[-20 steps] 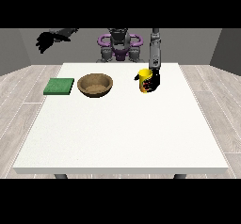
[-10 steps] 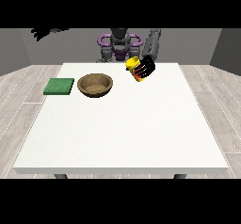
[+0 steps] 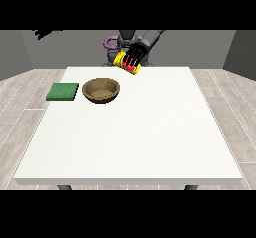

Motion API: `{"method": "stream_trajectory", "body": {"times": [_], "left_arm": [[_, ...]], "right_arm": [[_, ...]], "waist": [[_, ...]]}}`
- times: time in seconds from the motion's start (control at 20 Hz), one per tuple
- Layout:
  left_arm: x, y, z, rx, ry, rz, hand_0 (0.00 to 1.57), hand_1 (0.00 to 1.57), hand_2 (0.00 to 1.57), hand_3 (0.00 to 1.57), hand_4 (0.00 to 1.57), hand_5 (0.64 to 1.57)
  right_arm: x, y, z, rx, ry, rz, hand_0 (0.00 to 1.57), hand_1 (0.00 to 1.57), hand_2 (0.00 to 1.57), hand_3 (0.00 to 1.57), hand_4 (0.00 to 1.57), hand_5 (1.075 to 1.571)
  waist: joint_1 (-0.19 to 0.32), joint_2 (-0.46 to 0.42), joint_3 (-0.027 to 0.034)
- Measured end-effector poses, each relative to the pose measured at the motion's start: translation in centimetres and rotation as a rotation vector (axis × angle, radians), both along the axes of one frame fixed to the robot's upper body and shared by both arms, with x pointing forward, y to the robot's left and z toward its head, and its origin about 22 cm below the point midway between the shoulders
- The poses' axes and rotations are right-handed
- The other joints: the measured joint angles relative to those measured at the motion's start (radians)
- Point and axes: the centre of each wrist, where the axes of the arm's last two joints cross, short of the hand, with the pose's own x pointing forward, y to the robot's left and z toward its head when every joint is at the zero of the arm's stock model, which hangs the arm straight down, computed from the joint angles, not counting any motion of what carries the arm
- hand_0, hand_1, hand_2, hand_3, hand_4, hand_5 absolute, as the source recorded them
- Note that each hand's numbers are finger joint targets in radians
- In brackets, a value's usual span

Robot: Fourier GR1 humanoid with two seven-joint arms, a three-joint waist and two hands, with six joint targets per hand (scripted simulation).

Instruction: Pick the cup and pour the ball into the bowl, then pick the bowl and place it on the pad

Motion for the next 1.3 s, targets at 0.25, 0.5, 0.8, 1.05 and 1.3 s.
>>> {"method": "stream_trajectory", "body": {"times": [0.25, 0.5, 0.8, 1.05, 1.3], "left_arm": [[-0.1, -3.3, 0.9, 0.17, 0.016, 0.014, 1.21, 1.21, 1.57, 1.57, 1.06, 1.57], [-0.1, -4.5, 1.4, 0.346, 0.037, 0.019, 0.0, 0.0, 1.57, 1.42, 0.9, 1.559], [-0.2, -5.7, 2.2, 0.505, 0.008, 0.034, 0.25, 0.25, 1.57, 1.45, 0.66, 1.534], [0.4, -6.0, 3.5, 0.606, -0.055, 0.055, 0.53, 0.53, 1.45, 1.57, 0.5, 1.54], [0.1, -7.0, 3.9, 0.702, -0.071, 0.028, 0.0, 0.0, 1.09, 1.55, 0.78, 1.57]], "right_arm": [[0.4, -0.2, -0.6, 0.016, 0.006, 0.004, 0.0, 0.0, 0.0, 0.11, 0.43, 1.57], [0.4, -1.3, -0.5, 0.019, 0.028, -0.017, 0.0, 0.0, 0.0, 0.26, 0.45, 1.57], [-1.0, -2.2, -2.5, 0.031, 0.063, -0.044, 0.0, 0.0, 0.0, 0.35, 0.43, 1.57], [-0.6, -1.8, -2.3, 0.036, 0.039, -0.05, 0.0, 0.0, 0.0, 0.42, 0.44, 1.57], [0.0, -1.0, -2.0, 0.049, 0.001, -0.032, 0.0, 0.0, 0.0, 0.34, 0.45, 1.571]], "waist": [[0.0, -0.013, -0.0029], [0.019, -0.032, -0.0042], [0.051, -0.05, -0.0046], [0.059, -0.01, -0.0046], [0.041, 0.021, -0.005]]}}
